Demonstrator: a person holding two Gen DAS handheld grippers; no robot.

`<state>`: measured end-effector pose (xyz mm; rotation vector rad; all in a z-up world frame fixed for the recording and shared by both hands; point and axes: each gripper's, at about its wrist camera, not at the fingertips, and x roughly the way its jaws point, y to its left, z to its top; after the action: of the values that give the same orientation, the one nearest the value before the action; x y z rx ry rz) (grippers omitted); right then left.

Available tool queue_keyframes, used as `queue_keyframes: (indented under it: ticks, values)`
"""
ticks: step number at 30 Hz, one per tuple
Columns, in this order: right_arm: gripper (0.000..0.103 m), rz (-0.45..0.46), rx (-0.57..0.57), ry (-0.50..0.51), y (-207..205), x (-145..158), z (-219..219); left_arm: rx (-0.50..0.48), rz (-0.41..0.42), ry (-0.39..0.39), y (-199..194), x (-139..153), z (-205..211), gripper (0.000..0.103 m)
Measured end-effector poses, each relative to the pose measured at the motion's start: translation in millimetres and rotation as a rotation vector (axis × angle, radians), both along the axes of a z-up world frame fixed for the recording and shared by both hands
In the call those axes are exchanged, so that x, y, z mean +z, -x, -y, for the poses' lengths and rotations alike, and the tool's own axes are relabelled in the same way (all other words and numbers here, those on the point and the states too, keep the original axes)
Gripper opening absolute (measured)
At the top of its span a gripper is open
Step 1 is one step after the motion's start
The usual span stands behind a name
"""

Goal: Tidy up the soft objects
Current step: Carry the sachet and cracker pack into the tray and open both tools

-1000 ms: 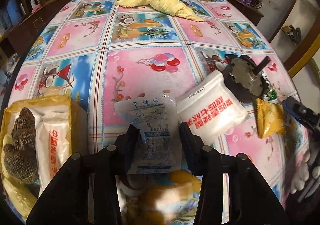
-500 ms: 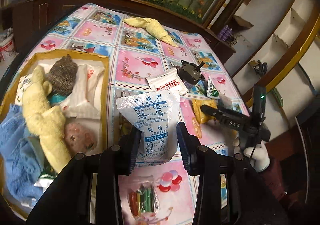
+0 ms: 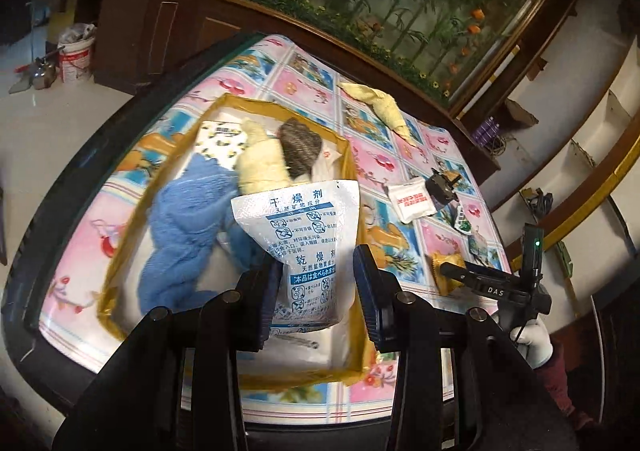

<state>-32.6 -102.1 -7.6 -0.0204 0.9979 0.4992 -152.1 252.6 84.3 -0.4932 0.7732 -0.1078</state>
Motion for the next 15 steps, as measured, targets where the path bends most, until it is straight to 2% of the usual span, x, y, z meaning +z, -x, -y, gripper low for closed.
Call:
queue_keyframes:
  ticks: [2,4,8,10,13,15]
  values:
    - [0.072,0.024,-0.006,0.067,1.5,-2.3,-10.3,0.033,-0.008,0.006,3.4,-2.4,-14.2,0.036]
    - [0.067,0.035,-0.005,0.095,4.1,-2.5,-16.2,0.060,-0.011,-0.006,4.6,-0.9,-24.5,0.036]
    - [0.060,0.045,-0.007,0.064,10.3,2.7,-16.4,0.055,0.002,-0.030,-5.5,10.7,-34.2,0.036]
    - [0.059,0.060,-0.013,0.038,14.8,11.6,-15.7,0.039,0.001,-0.031,-20.4,15.8,-39.0,0.036]
    - [0.059,0.103,0.005,-0.012,25.7,35.0,-21.2,0.027,-0.016,-0.029,-56.6,18.8,-45.5,0.036]
    - [0.060,0.117,0.045,-0.055,33.3,50.8,-31.7,0.013,-0.057,0.002,-88.7,12.1,-51.6,0.036]
